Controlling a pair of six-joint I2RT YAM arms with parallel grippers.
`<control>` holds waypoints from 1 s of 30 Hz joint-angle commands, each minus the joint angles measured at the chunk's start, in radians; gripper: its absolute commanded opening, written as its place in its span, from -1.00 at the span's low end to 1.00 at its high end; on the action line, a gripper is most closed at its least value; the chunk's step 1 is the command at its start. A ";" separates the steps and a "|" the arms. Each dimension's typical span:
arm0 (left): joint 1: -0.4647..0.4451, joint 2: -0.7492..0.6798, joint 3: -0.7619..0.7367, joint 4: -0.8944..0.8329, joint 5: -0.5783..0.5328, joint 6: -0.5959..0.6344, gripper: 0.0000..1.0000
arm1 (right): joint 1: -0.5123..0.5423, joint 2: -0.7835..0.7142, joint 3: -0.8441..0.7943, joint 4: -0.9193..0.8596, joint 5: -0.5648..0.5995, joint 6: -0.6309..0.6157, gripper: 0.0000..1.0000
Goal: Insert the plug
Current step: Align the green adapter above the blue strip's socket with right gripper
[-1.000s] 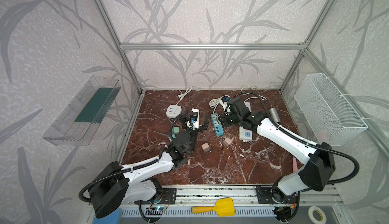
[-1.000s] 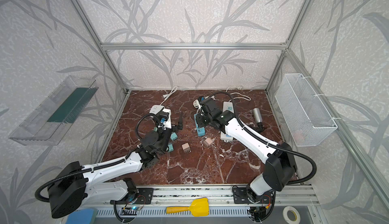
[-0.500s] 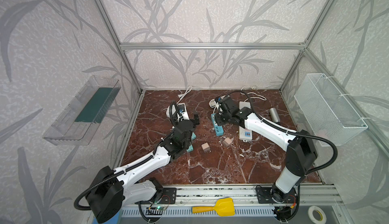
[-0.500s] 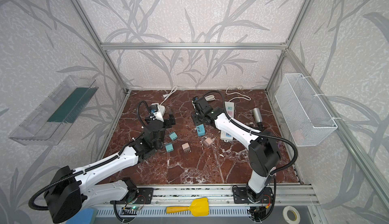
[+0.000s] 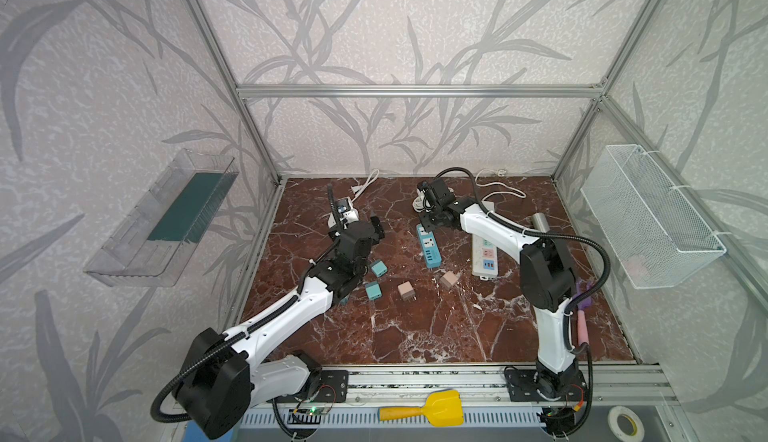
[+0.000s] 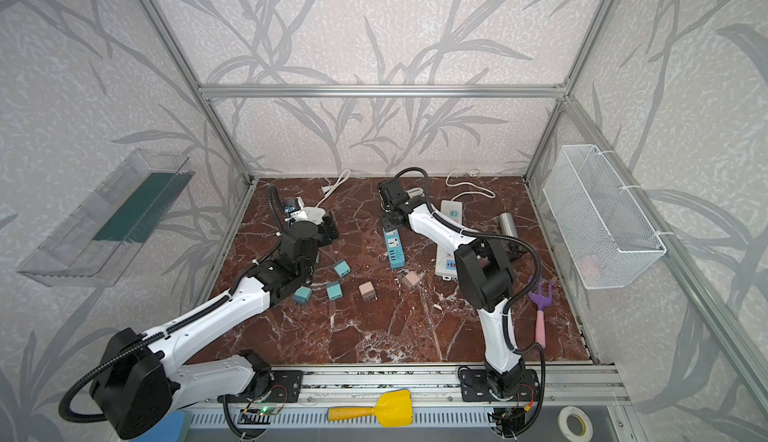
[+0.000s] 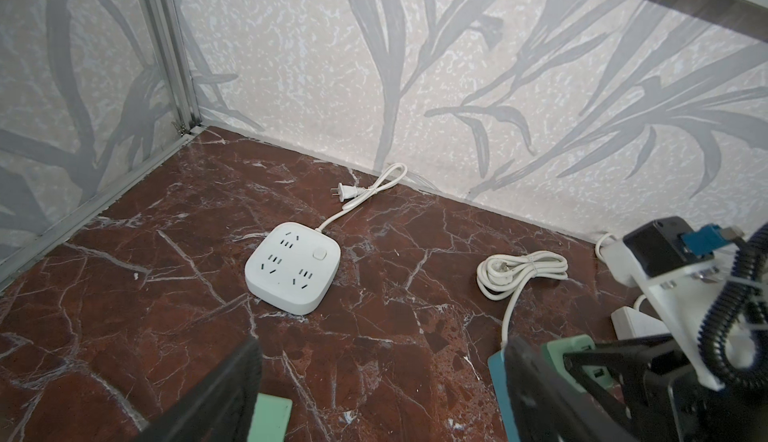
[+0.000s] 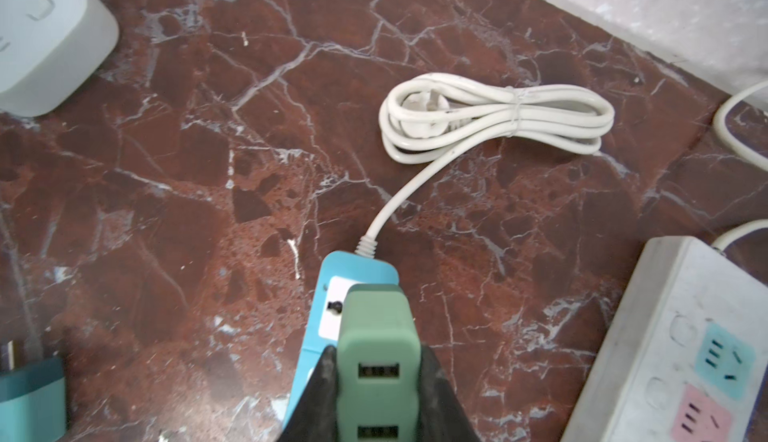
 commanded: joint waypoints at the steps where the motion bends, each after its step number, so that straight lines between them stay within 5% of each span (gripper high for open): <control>1: 0.016 0.003 0.033 -0.034 0.013 -0.034 0.80 | -0.009 0.008 0.021 -0.031 -0.035 0.016 -1.00; 30: 0.077 0.010 0.019 -0.016 0.170 -0.088 0.63 | -0.014 0.076 0.022 -0.089 -0.050 0.087 -1.00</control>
